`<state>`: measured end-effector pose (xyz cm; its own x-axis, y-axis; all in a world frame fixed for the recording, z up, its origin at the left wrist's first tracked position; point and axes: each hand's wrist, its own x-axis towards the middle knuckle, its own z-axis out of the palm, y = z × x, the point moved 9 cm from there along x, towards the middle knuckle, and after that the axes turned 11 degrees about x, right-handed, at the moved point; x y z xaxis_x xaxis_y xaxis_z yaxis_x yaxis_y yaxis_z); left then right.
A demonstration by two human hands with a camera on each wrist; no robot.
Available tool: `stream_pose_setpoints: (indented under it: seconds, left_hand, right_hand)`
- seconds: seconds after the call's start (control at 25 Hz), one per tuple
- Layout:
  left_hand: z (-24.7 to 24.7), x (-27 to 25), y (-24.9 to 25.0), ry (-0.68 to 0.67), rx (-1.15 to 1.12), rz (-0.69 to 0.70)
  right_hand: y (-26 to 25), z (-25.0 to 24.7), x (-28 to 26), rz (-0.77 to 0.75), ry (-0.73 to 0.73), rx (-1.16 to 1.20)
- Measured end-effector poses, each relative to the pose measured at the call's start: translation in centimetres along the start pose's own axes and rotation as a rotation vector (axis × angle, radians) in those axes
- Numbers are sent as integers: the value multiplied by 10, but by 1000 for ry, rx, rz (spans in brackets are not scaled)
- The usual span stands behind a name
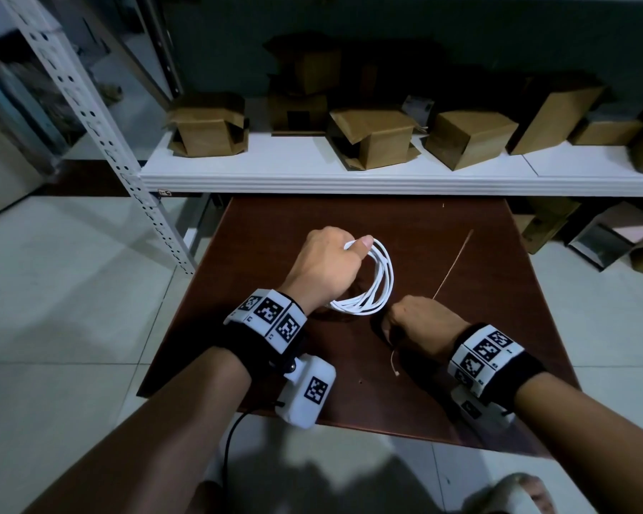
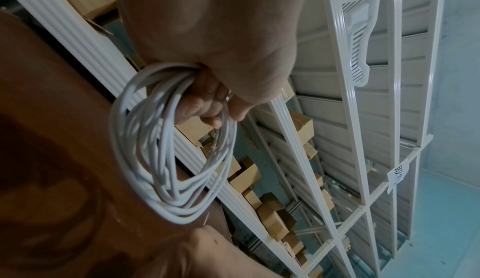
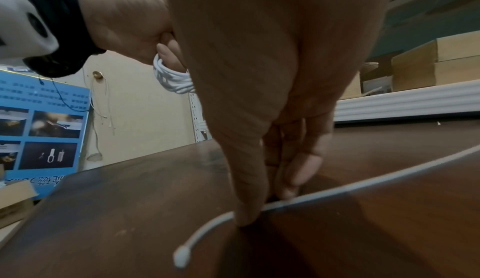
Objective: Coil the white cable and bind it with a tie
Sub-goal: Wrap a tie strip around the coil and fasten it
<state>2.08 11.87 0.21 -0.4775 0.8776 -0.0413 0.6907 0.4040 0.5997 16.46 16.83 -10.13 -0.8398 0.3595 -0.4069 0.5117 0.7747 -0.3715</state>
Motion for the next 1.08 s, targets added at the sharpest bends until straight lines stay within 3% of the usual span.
stream_pose_setpoints:
  seconds: [0.16,0.28,0.36,0.52,0.6,0.8,0.92,1.08]
  left_hand:
    - [0,0,-1,3,-7,-9]
    - [-2,1,-2,17,-30,-25]
    - [-8,2,-4,55,-66,-45]
    - [-23,3,-6,168,-103,-52]
    - [-32,4,-9,245,-99,-43]
    - [-52,9,-28,412,-107,-100]
    - [-42,8,-23,421,-107,-75]
    - [-26,2,-1,386,-107,-3]
  right_hand:
    - [-7,1,-2,-92,-49,-24]
    - [-7,-4,-1,-114,8,-91]
    - [-5,-25,-3,-120,133,-35]
    - [2,-97,-23,-128,529,336]
    - [3,-117,-33,-130,613,451]
    - [2,-127,-43,-168,689,675]
    - [-13,-121,-37,-206,657,868]
    - [-25,-109,-27,-144,639,900]
